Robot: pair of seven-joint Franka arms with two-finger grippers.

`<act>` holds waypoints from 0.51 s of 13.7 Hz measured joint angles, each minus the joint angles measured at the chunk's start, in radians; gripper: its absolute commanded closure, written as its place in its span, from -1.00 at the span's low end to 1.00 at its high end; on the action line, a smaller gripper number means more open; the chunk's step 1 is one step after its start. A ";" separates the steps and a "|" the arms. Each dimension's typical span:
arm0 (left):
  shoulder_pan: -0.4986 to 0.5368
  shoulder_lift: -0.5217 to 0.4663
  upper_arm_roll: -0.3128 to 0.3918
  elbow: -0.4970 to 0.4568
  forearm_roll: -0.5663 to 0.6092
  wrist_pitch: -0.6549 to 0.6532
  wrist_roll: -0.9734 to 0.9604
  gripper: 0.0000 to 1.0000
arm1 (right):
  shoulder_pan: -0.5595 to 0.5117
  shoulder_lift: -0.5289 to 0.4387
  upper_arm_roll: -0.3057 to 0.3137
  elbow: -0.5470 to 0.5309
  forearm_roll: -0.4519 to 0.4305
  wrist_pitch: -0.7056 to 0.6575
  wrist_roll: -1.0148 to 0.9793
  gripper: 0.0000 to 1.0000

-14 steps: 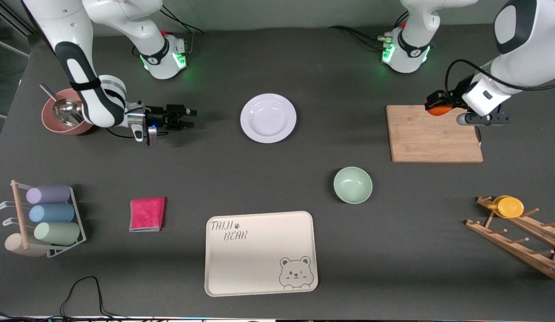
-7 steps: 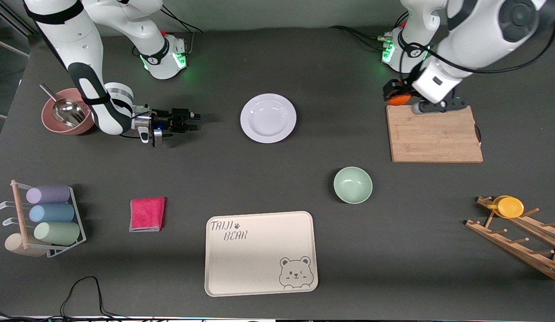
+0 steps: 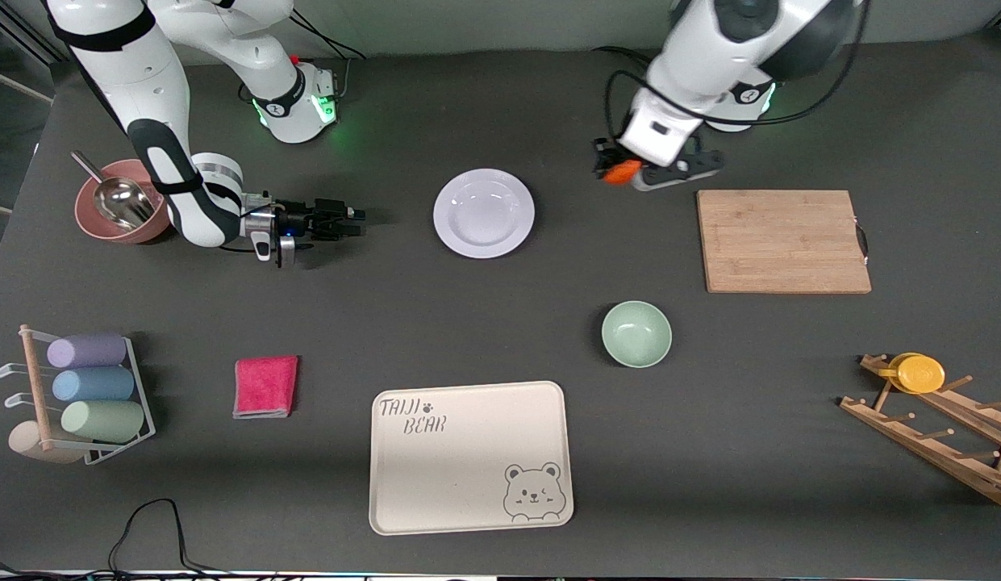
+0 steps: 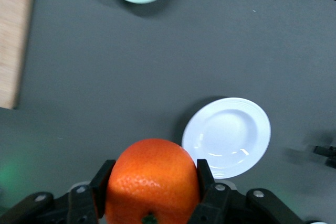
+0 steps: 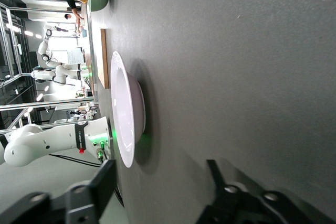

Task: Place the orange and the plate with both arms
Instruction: 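Carry the orange over the white plate with the left gripper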

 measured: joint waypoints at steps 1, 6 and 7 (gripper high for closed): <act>-0.001 0.026 -0.040 0.000 0.000 0.048 -0.054 1.00 | 0.000 0.001 0.000 0.001 0.000 0.000 0.000 -0.07; -0.014 0.145 -0.138 0.001 0.065 0.215 -0.242 1.00 | 0.000 0.007 0.000 0.005 0.000 -0.001 0.000 0.25; -0.032 0.174 -0.145 0.001 0.115 0.240 -0.295 1.00 | 0.000 0.007 0.000 0.005 0.000 -0.001 0.000 0.27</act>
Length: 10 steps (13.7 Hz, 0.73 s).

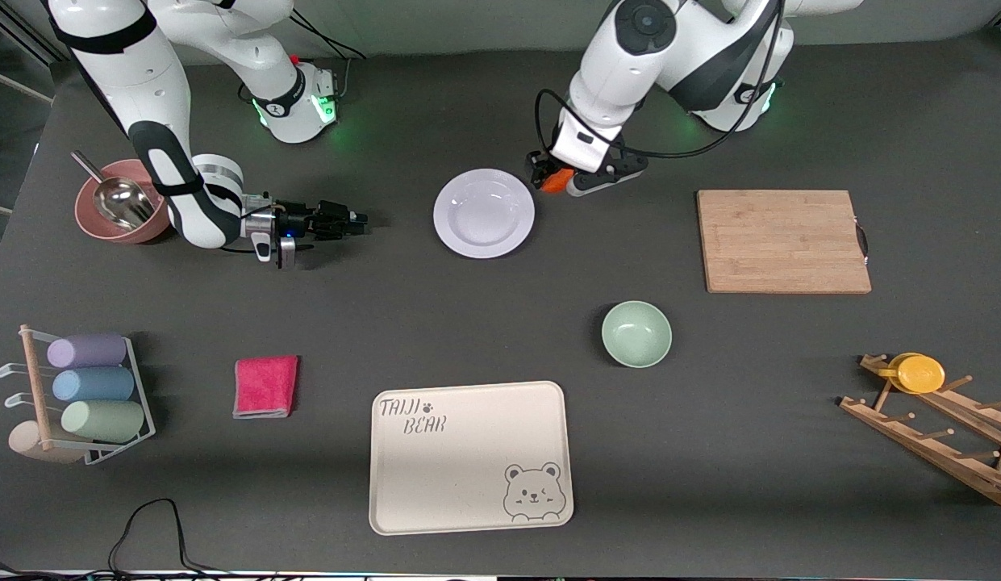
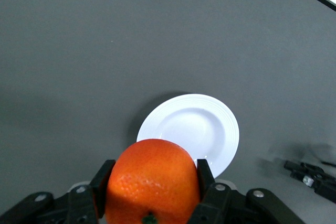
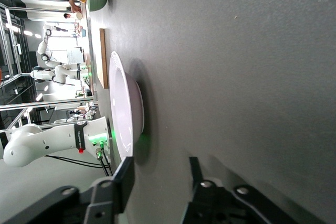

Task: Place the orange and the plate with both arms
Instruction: 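Carry the orange over the white plate with the left gripper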

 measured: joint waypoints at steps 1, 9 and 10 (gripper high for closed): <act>-0.025 0.034 -0.003 0.000 0.056 0.028 -0.061 1.00 | 0.000 0.000 0.000 0.000 0.000 0.000 0.000 0.28; -0.247 0.413 0.012 0.073 0.620 0.180 -0.657 1.00 | 0.001 0.006 0.000 0.001 0.000 0.000 -0.018 0.37; -0.282 0.464 0.029 0.099 0.685 0.181 -0.720 1.00 | 0.001 0.011 0.000 0.001 0.000 0.000 -0.035 0.37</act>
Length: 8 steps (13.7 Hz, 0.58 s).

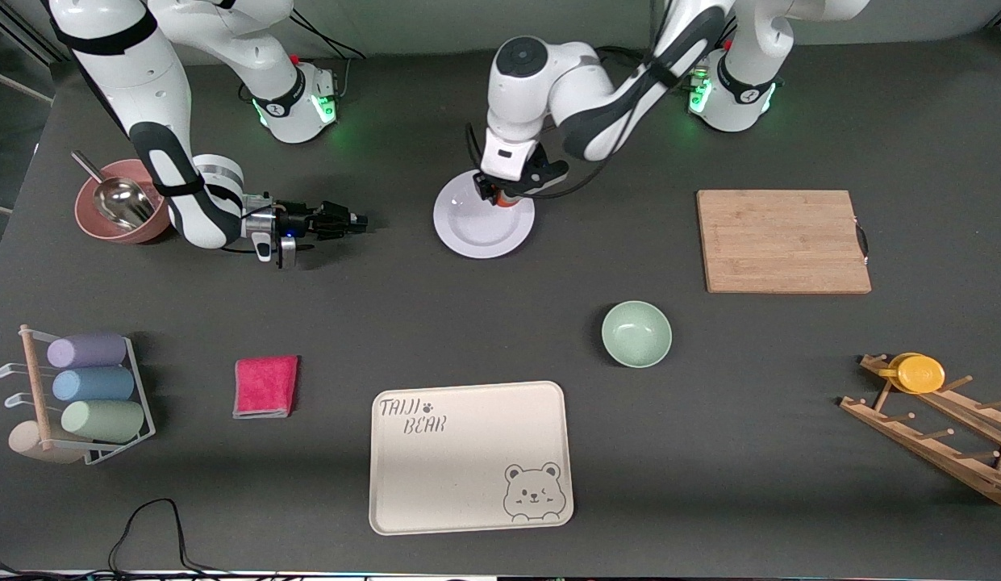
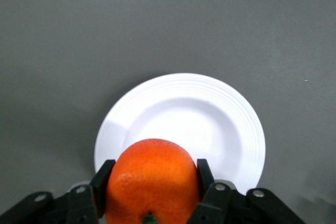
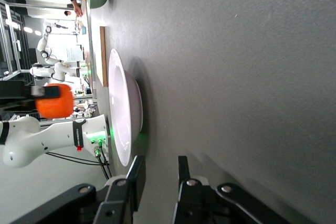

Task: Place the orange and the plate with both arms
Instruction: 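Carry the orange over the white plate with the left gripper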

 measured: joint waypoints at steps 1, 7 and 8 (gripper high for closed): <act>-0.040 0.052 0.026 0.035 0.046 0.000 -0.045 1.00 | 0.000 0.010 0.000 0.001 0.006 -0.004 -0.020 0.37; -0.289 0.230 0.246 0.189 0.086 0.039 -0.088 1.00 | 0.001 0.078 0.000 0.022 0.042 -0.057 -0.086 0.36; -0.295 0.237 0.252 0.196 0.087 0.039 -0.088 -0.19 | 0.001 0.078 0.000 0.024 0.042 -0.057 -0.086 0.36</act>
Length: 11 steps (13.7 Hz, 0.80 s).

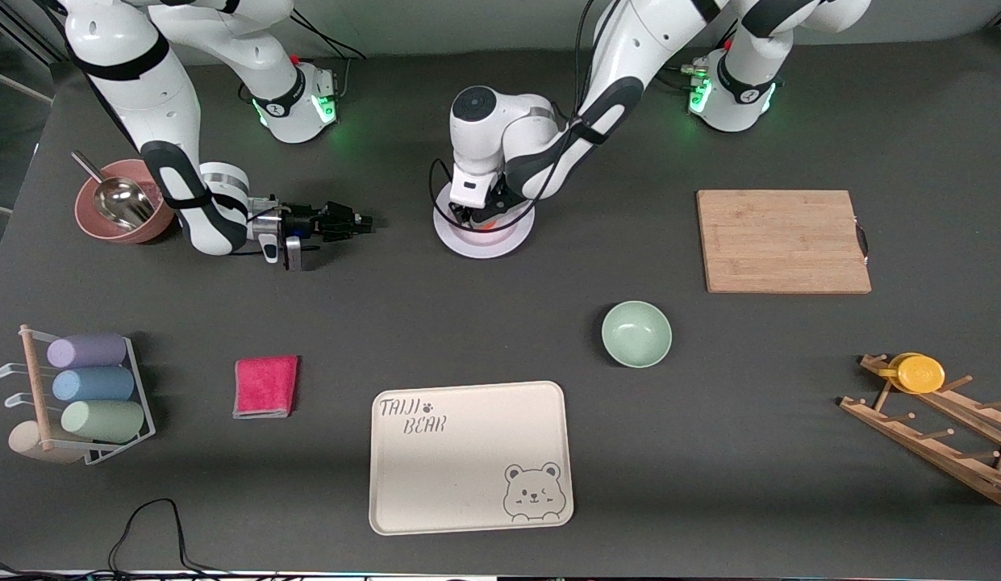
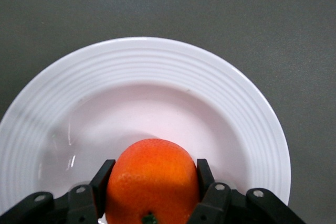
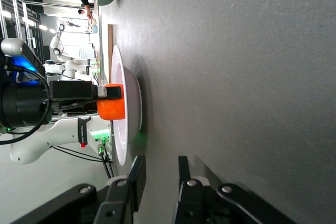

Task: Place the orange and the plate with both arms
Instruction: 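Carry the orange over the white plate with the left gripper, then open the left gripper to drop the orange onto the plate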

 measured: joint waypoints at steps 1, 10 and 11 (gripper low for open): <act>0.000 0.001 0.003 0.003 0.001 -0.001 0.000 -0.99 | 0.000 0.000 0.000 0.001 0.000 0.000 0.000 0.36; 0.070 -0.077 0.006 0.047 -0.005 -0.167 0.238 -1.00 | 0.004 0.000 0.000 0.001 0.007 0.000 0.000 0.36; 0.100 -0.110 -0.001 0.051 -0.031 -0.214 0.316 -1.00 | 0.013 0.000 0.000 0.001 0.026 0.000 0.000 0.36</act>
